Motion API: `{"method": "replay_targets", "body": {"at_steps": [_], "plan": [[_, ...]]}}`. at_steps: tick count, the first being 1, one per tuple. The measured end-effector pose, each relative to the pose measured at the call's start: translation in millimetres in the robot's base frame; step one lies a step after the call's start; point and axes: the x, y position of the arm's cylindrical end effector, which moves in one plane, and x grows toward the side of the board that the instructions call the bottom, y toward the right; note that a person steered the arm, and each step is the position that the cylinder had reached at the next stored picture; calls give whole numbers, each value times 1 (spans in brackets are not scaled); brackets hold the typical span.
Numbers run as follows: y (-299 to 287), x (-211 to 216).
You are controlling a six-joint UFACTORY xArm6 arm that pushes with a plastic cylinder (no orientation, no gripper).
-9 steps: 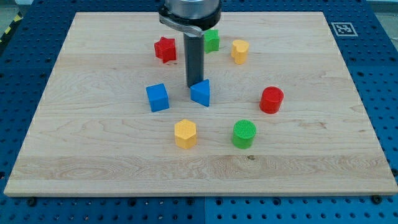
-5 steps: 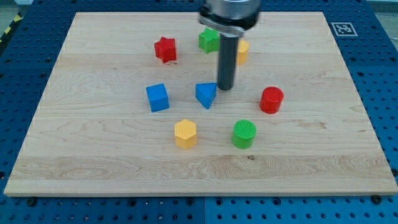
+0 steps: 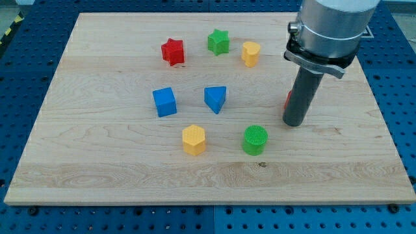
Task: Push the red circle to right and up
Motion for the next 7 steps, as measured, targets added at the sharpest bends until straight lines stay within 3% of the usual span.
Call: {"method": "replay_targets", "body": {"at_steps": [2,6,7], "plan": [[16,-17],[49,-97],[49,-45]]}}
